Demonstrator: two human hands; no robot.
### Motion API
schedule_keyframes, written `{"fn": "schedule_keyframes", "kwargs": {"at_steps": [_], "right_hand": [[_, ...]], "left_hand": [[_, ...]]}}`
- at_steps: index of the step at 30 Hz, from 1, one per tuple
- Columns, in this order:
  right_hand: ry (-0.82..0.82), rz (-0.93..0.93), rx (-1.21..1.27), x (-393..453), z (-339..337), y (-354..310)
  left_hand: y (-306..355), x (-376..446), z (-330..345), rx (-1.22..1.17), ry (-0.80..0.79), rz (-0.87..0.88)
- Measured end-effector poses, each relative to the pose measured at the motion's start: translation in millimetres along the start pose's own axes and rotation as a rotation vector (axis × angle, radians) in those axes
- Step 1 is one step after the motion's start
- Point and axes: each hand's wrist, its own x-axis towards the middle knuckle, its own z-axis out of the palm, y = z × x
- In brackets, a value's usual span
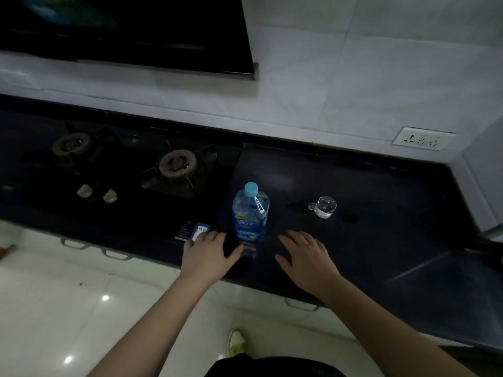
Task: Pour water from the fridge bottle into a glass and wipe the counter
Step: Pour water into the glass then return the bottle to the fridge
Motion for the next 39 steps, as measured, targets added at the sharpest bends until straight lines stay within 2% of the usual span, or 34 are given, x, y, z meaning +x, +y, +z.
{"fn": "schedule_keyframes", "kwargs": {"at_steps": [5,10,15,18,27,32,39], "right_hand": [[-0.007,-0.109,-0.126,-27,5,3],[-0.090,-0.197,-0.137,-38,15,-3],[-0.165,-0.304,-0.171,-46,29,-33],[-0.197,-0.380,-0.199,-49,39,-65],[-0.245,-0.625,-0.288,-71,74,-189],[-0.234,-0.760,-0.360,-98,96,-265],[-0.205,-0.977,-0.419,-138,126,-361]], "left_hand": [[25,-42,13,0.083,0.053,-0.003],[30,-83,20,0.079,-0.115,-0.178],[13,-131,18,0.090,-0.176,-0.250],[-10,-158,18,0.071,-0.190,-0.333],[-95,-257,26,-0.020,-0.102,-0.604],[-145,-316,37,-0.055,-0.013,-0.754],[-195,-395,57,-0.133,-0.008,-0.909]]}}
